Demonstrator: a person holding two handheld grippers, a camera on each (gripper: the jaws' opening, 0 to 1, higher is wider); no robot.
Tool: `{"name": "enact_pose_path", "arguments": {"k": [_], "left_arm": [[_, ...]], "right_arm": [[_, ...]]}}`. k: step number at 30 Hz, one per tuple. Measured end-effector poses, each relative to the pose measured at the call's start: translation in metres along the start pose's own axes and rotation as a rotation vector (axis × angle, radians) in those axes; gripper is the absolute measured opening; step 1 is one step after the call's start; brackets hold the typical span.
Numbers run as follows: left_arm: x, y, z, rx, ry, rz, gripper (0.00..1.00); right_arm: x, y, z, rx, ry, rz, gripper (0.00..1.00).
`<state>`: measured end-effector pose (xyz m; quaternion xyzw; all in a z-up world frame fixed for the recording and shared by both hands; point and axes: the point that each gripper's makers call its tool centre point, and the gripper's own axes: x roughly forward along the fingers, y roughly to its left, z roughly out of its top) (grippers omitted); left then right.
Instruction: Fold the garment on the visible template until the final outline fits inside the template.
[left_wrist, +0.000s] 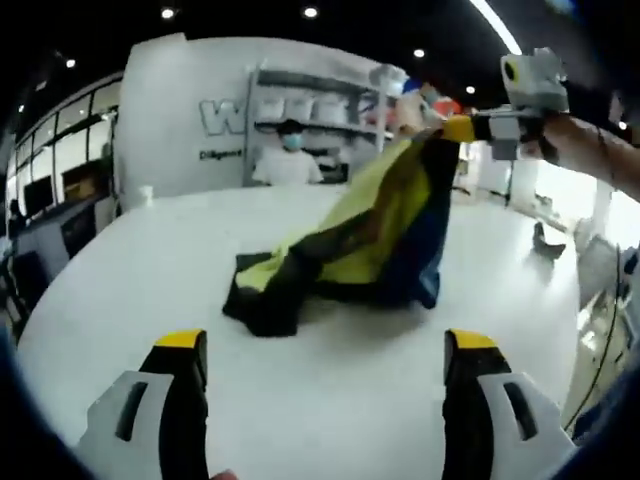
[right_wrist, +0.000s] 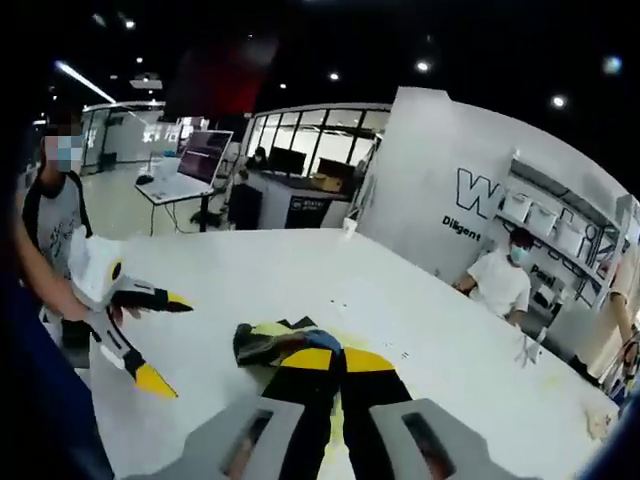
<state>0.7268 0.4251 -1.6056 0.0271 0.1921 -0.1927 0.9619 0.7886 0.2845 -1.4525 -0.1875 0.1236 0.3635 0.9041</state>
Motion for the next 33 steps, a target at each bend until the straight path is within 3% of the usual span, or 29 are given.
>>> {"name": "enact_pose_path", "arguments": {"k": [2, 4, 6, 8, 15, 20, 27, 33], "left_arm": [[0.002, -0.004, 0.005, 0.068, -0.015, 0.037, 0.88], [0.002, -0.001, 0.014, 0.111, -0.058, 0.085, 0.75], [0.003, 0.003, 0.027, 0.138, -0.124, 0.128, 0.67], [0.007, 0.002, 0.026, 0.128, -0.104, 0.136, 0.67], [0.011, 0.008, 0.037, 0.171, -0.14, 0.213, 0.68], [0.006, 0.005, 0.036, 0.195, -0.165, 0.214, 0.7], [-0.003, 0.004, 0.037, 0.215, -0.195, 0.229, 0.62], [-0.028, 0.01, 0.057, 0.204, -0.288, 0.253, 0.52]], "right_arm": [[-0.003, 0.004, 0.007, 0.017, 0.003, 0.01, 0.0], [-0.008, 0.009, 0.015, 0.035, -0.005, 0.028, 0.0], [-0.012, 0.02, 0.023, 0.132, -0.009, 0.077, 0.0], [-0.019, 0.024, 0.036, 0.162, -0.026, 0.092, 0.0], [-0.044, 0.028, 0.058, 0.241, -0.049, 0.103, 0.0], [-0.058, 0.027, 0.067, 0.275, -0.058, 0.105, 0.0], [-0.069, 0.024, 0.08, 0.298, -0.077, 0.094, 0.0], [-0.072, 0.019, 0.076, 0.302, -0.069, 0.071, 0.0]]}}
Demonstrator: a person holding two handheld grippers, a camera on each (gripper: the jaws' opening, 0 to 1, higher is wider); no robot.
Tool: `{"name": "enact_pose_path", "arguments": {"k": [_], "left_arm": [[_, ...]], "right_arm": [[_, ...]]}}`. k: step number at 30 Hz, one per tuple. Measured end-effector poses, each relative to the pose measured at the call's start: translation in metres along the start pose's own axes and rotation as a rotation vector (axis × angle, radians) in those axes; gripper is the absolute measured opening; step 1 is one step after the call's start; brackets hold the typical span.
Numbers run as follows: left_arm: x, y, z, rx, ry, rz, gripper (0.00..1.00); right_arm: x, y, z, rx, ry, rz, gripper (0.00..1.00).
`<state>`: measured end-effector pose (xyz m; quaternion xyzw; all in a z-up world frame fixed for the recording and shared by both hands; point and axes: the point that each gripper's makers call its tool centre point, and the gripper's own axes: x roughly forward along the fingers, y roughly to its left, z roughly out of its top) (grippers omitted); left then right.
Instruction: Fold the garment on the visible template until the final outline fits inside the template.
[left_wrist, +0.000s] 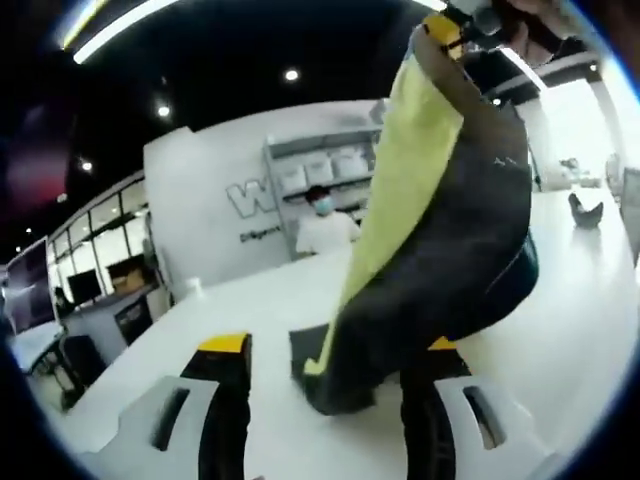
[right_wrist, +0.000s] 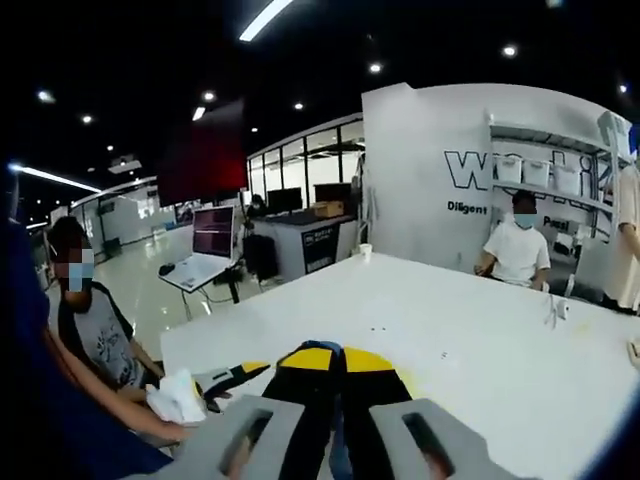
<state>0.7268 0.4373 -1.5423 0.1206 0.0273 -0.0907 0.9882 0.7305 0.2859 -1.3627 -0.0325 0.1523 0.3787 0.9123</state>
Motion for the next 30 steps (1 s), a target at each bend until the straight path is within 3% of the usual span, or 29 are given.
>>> {"name": "enact_pose_path", "arguments": {"k": [7, 13, 20, 30], "left_arm": [[-0.024, 0.018, 0.018, 0.006, -0.059, 0.03, 0.34], [-0.02, 0.016, 0.021, 0.008, -0.043, -0.004, 0.01], [-0.008, 0.02, 0.021, -0.003, -0.025, -0.028, 0.0], [-0.014, 0.031, 0.046, 0.006, -0.046, -0.083, 0.0]], "right_arm": [[-0.004, -0.002, -0.007, 0.009, 0.009, -0.007, 0.0], [-0.007, 0.004, -0.01, 0.017, 0.007, 0.008, 0.0], [-0.016, 0.005, -0.016, 0.03, -0.002, 0.009, 0.0], [-0.036, -0.004, -0.024, 0.058, -0.046, -0.029, 0.0]]}}
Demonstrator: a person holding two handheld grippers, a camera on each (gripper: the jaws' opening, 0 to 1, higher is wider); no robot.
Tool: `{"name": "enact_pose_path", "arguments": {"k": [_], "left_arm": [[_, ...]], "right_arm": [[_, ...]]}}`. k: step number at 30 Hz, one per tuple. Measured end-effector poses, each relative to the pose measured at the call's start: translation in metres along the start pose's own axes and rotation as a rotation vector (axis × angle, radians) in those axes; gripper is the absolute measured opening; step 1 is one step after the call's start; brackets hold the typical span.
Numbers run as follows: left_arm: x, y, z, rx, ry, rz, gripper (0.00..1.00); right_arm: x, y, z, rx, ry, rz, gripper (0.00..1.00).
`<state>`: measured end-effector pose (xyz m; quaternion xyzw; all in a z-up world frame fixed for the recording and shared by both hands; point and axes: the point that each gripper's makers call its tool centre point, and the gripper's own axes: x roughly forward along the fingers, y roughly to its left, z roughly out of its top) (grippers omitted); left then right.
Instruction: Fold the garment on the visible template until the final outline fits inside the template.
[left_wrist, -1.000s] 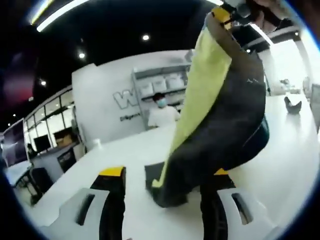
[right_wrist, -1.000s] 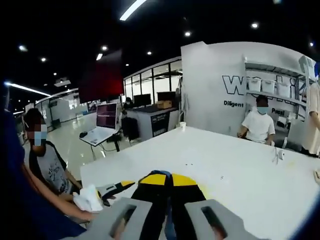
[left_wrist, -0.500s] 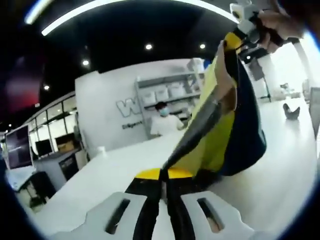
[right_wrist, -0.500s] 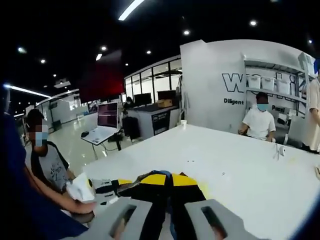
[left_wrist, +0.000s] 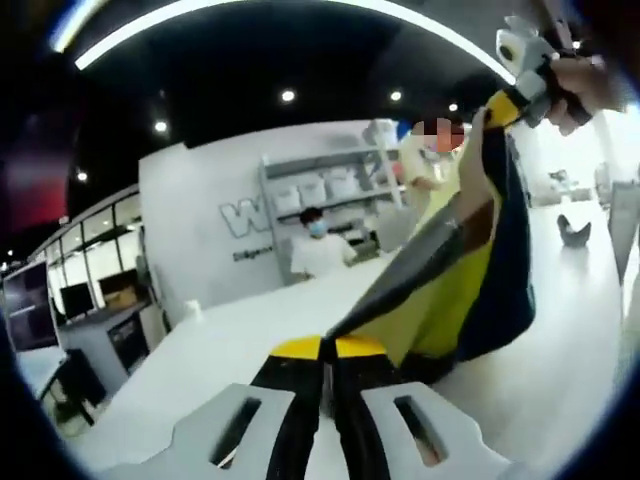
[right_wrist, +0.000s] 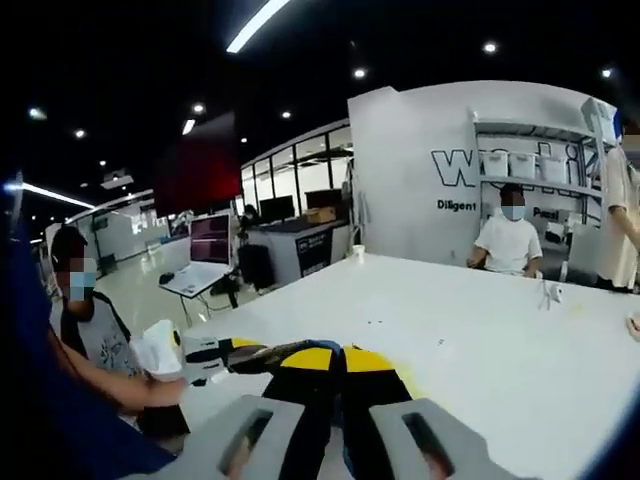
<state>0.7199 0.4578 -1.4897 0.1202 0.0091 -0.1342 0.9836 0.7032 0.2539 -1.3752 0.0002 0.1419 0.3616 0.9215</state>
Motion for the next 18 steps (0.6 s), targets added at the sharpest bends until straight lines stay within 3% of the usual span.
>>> {"name": "enact_pose_path", "arguments": {"k": [6, 11, 13, 18], "left_arm": [[-0.007, 0.001, 0.016, -0.024, -0.006, -0.031, 0.0], [-0.012, 0.003, 0.04, -0.056, -0.023, -0.056, 0.0], [-0.012, 0.006, 0.046, -0.055, -0.034, -0.058, 0.0], [-0.009, 0.016, 0.081, -0.062, -0.075, -0.066, 0.0]], "right_arm": [[-0.008, -0.003, 0.005, -0.013, -0.047, -0.015, 0.0], [-0.014, -0.009, 0.014, 0.002, -0.105, -0.028, 0.0], [-0.017, -0.011, 0.021, 0.003, -0.134, -0.039, 0.0], [-0.021, -0.014, 0.047, -0.001, -0.215, -0.049, 0.0]]}}
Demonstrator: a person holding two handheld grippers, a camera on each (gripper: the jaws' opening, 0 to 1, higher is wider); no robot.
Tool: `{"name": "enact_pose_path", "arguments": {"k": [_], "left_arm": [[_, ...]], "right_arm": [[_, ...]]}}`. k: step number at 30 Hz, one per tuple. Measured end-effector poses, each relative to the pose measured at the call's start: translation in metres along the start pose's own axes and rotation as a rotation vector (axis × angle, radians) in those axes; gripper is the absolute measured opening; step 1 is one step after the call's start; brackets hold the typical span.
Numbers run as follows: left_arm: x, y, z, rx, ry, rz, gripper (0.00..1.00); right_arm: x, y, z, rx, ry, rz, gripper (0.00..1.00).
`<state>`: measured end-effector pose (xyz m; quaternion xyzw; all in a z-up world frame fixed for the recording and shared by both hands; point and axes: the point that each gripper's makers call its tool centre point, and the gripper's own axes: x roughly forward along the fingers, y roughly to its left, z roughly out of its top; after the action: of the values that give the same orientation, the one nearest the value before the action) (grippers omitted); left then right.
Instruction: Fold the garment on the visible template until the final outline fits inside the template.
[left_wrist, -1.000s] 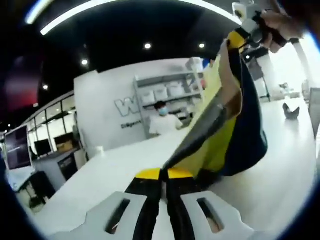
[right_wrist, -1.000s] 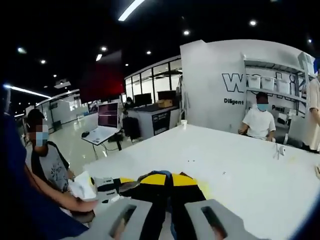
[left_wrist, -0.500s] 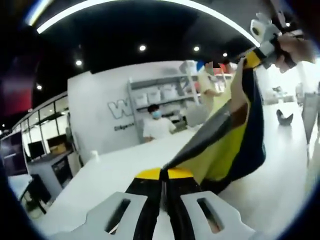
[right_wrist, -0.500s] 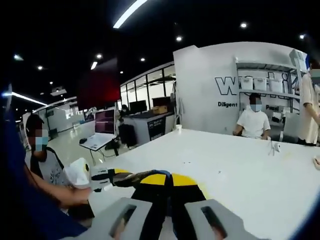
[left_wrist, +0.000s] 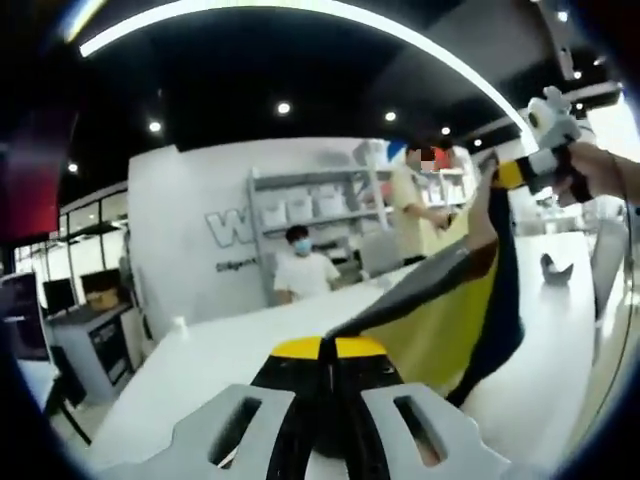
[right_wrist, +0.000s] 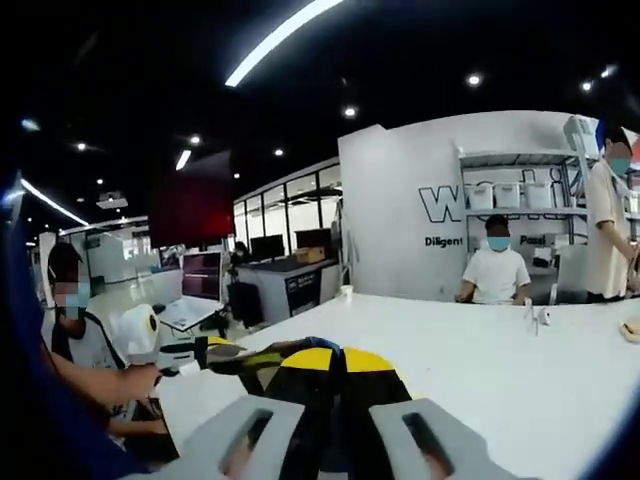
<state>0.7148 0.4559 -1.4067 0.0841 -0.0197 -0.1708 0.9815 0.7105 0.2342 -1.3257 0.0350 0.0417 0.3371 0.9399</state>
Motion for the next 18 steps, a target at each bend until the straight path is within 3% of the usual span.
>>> {"name": "enact_pose_path", "arguments": {"k": [9, 18], "left_arm": [[0.006, 0.013, 0.065, 0.012, -0.083, -0.013, 0.0], [-0.007, 0.01, 0.125, 0.102, -0.144, -0.031, 0.0]], "right_arm": [[0.0, -0.002, 0.05, -0.028, -0.11, 0.001, 0.0], [-0.014, 0.019, 0.097, -0.062, -0.212, 0.034, 0.0]]}}
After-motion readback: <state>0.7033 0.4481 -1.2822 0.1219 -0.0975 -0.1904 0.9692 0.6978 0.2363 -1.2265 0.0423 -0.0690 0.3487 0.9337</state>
